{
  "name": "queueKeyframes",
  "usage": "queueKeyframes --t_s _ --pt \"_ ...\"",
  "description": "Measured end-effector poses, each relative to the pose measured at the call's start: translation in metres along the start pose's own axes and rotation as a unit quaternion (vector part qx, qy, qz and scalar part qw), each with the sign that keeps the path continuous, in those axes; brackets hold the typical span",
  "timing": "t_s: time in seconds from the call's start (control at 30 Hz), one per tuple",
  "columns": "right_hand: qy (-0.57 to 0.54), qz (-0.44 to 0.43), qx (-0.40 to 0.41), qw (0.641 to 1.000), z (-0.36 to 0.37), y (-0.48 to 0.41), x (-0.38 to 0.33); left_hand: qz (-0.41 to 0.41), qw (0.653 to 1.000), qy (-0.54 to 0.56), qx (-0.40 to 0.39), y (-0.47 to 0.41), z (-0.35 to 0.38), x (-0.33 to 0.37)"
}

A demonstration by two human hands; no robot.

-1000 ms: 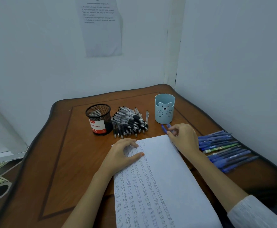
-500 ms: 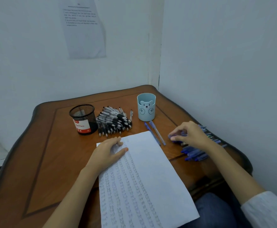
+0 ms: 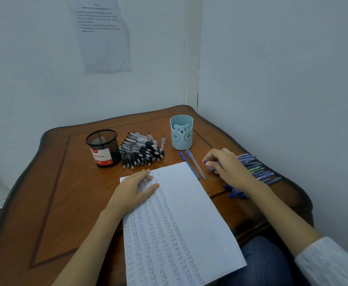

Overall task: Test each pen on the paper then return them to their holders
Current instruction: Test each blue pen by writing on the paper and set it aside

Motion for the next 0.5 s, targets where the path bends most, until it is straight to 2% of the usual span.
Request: queueKeyframes --t_s 0.13,0.23,0.33,0.43,0.5 --pt "-0.164 -0.048 0.069 0.983 -0.011 -0.005 -0.036 -0.005 1.000 -0.001 0.002 0.000 -0.001 -0.001" --pt "-0.335 0.000 0.078 0.939 -0.019 -0.012 -0.055 -0.003 1.000 -0.004 0.001 0.000 0.000 0.000" --pt "-0.455 0.094 0.036 0.885 -0.012 -0.020 -0.061 -0.003 1.000 -0.005 0.001 0.000 -0.001 0.000" --pt "-0.525 0.158 -0.014 0.836 0.004 -0.022 -0.064 -0.004 1.000 -0.003 -0.002 0.000 -0.001 -0.001" --pt "-0.584 0.191 -0.055 0.787 0.016 -0.022 -0.062 -0.003 1.000 -0.003 -0.002 0.000 -0.001 -0.001"
Point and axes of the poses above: each hand's wrist, its own y-axis away from the middle knuckle, its own z-axis out of the palm, x = y × z, the point moved 5 cm from there along -y, towards the middle knuckle, and after that the axes turned 11 degrees about z, right-handed, at the moved point
